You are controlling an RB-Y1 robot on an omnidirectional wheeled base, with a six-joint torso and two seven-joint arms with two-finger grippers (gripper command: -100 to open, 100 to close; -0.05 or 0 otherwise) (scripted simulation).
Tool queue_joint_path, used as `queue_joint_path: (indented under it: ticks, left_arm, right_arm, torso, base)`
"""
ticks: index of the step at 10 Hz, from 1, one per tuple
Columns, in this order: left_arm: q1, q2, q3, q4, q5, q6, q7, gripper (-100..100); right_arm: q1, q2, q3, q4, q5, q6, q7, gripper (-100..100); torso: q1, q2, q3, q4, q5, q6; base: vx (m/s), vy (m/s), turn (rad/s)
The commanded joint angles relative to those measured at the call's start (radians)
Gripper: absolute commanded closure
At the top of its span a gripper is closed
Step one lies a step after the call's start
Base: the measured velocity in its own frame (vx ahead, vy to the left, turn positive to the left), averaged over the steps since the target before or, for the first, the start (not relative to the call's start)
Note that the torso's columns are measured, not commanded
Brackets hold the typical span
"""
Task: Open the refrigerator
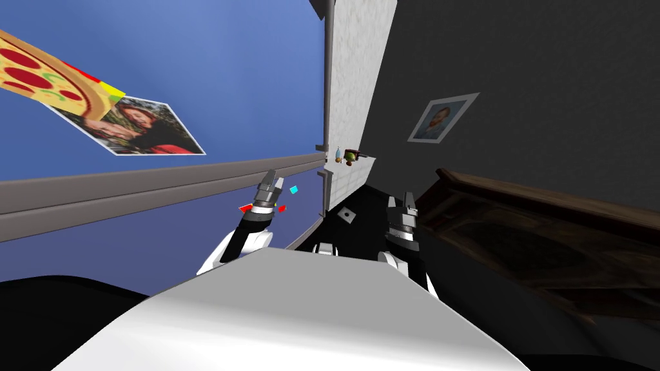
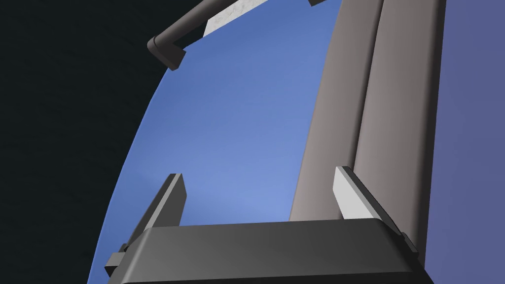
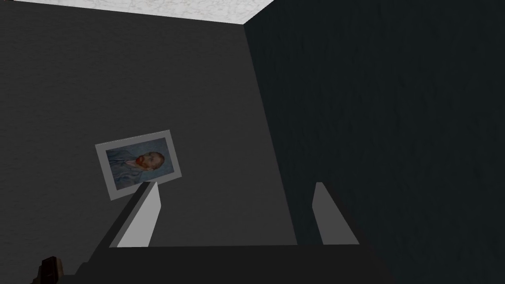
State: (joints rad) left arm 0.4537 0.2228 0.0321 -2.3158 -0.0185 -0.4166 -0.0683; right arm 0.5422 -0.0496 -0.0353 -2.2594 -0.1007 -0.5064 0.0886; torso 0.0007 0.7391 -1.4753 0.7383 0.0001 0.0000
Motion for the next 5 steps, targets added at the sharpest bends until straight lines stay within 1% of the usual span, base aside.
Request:
queue_joint_path:
  ticks: [1, 2, 4, 5]
  left_arm:
    - [-0.037, 0.056, 0.015, -0.008, 0.031, 0.072, 0.007, -100]
    - [-0.037, 0.056, 0.015, -0.008, 0.031, 0.082, 0.007, -100]
    - [-0.074, 0.103, 0.030, -0.013, 0.061, 0.147, 0.012, -100]
    - [-0.074, 0.103, 0.030, -0.013, 0.061, 0.158, 0.012, -100]
  right_arm:
    - [0.000, 0.000, 0.000, 0.000, 0.000, 0.000, 0.000, 0]
    - [0.000, 0.000, 0.000, 0.000, 0.000, 0.000, 0.000, 0]
    - [0.000, 0.000, 0.000, 0.000, 0.000, 0.000, 0.000, 0]
    - [0.000, 0.000, 0.000, 0.000, 0.000, 0.000, 0.000, 0]
  torso:
    - [0.000, 0.000, 0.000, 0.000, 0.000, 0.000]
    - [-0.001, -0.002, -0.001, 0.000, 0.000, 0.000]
    - [0.000, -0.001, 0.000, 0.000, 0.000, 0.000]
    - [-0.002, -0.001, -0.001, 0.000, 0.000, 0.000]
  base:
    - [0.051, -0.067, 0.020]
    - [0.039, -0.052, 0.006]
    - [0.037, -0.064, 0.016]
    - [0.036, -0.064, 0.009]
